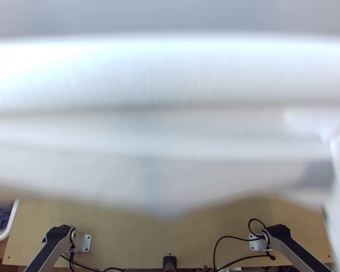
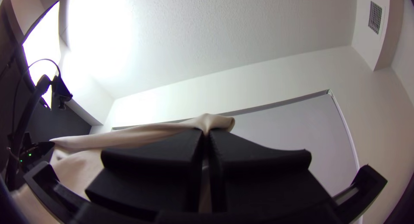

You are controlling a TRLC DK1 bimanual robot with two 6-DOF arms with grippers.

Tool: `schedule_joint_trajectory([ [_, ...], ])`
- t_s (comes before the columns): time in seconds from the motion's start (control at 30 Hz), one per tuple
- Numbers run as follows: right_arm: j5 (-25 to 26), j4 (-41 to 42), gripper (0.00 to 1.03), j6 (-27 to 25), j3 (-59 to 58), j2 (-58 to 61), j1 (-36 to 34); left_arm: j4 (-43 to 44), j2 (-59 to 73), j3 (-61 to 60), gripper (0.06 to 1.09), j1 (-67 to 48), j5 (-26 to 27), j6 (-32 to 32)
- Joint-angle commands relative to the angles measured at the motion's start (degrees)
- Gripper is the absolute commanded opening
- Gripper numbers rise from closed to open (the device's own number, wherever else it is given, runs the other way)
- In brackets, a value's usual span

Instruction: Fold the t-shirt

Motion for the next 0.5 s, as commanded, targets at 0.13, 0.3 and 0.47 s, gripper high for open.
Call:
schedule_joint_trajectory([
  [0.13,6.65,-0.06,0.03,1.43,-14.09,-6.28,1.77,-2.22,-7.8,-19.11,0.09,1.11,-6.5,-3.51],
  [0.3,6.65,-0.58,0.03,6.09,-41.07,-18.32,5.55,-2.48,-16.94,-38.63,0.09,-0.3,-6.24,-4.47],
  [0.47,6.73,-1.29,0.03,8.73,-66.38,-30.27,8.71,-2.66,-26.6,-59.9,0.09,-0.83,-5.19,-4.39],
])
